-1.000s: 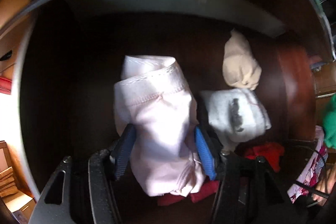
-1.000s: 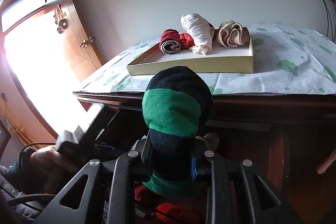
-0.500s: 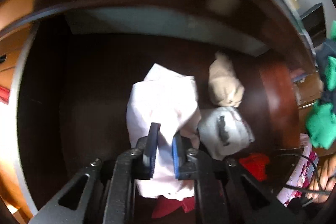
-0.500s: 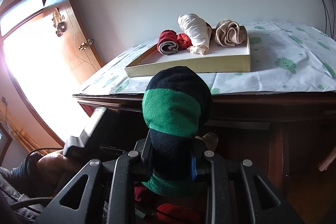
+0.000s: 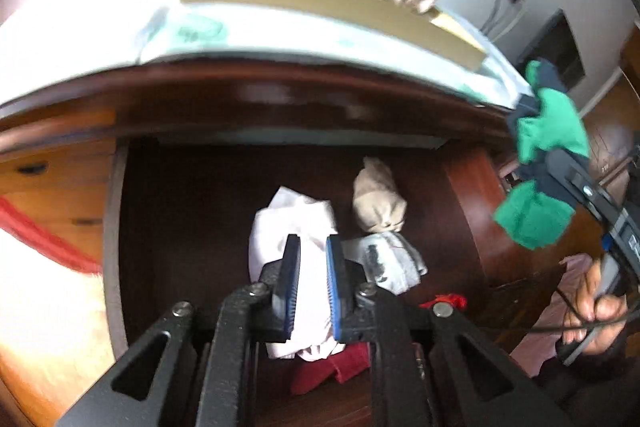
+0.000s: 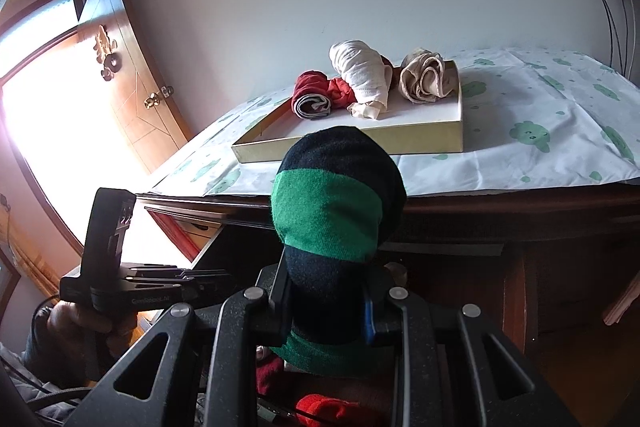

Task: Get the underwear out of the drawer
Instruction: 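Lift the pink underwear with the left gripper while the right gripper holds the sock, then carry the pink underwear and sock over the tray and lower them in, then open both grippers to release the items into the tray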

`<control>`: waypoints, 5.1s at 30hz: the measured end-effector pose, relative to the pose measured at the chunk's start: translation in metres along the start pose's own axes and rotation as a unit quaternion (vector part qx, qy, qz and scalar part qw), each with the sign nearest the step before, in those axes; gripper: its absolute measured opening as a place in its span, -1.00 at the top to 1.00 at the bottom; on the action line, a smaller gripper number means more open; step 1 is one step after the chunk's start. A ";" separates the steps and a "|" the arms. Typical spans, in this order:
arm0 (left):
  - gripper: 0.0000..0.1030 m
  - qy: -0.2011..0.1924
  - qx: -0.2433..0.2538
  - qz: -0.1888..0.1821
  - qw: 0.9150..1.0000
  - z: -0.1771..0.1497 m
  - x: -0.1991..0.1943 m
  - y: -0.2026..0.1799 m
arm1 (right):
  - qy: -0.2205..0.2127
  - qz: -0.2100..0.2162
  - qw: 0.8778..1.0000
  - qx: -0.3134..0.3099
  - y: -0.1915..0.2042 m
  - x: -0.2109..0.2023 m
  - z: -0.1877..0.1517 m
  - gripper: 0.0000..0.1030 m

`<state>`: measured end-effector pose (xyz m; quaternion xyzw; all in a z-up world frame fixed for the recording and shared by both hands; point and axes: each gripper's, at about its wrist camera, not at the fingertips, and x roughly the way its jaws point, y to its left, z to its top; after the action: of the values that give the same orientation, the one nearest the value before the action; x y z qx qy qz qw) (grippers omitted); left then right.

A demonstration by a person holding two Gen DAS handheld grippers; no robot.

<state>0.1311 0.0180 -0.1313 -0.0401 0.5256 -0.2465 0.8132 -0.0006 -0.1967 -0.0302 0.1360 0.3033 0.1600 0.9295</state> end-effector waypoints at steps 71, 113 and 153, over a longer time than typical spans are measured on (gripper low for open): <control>0.54 -0.228 0.040 0.064 0.971 0.134 -0.100 -0.028 | -0.100 0.028 0.995 -0.012 0.044 0.054 0.116 0.46; 0.45 -0.120 -0.015 0.129 0.984 0.200 -0.001 0.011 | 0.042 -0.002 0.998 0.050 0.011 0.225 0.139 0.45; -0.95 -0.226 0.011 0.110 0.968 0.052 -0.060 -0.062 | -0.079 -0.006 0.991 0.105 -0.023 0.035 0.059 -0.23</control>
<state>0.1352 -0.0199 -0.0382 -0.0274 0.3269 -0.1459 0.9333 0.0671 -0.2132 -0.0109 0.2429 0.2450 0.1106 0.9321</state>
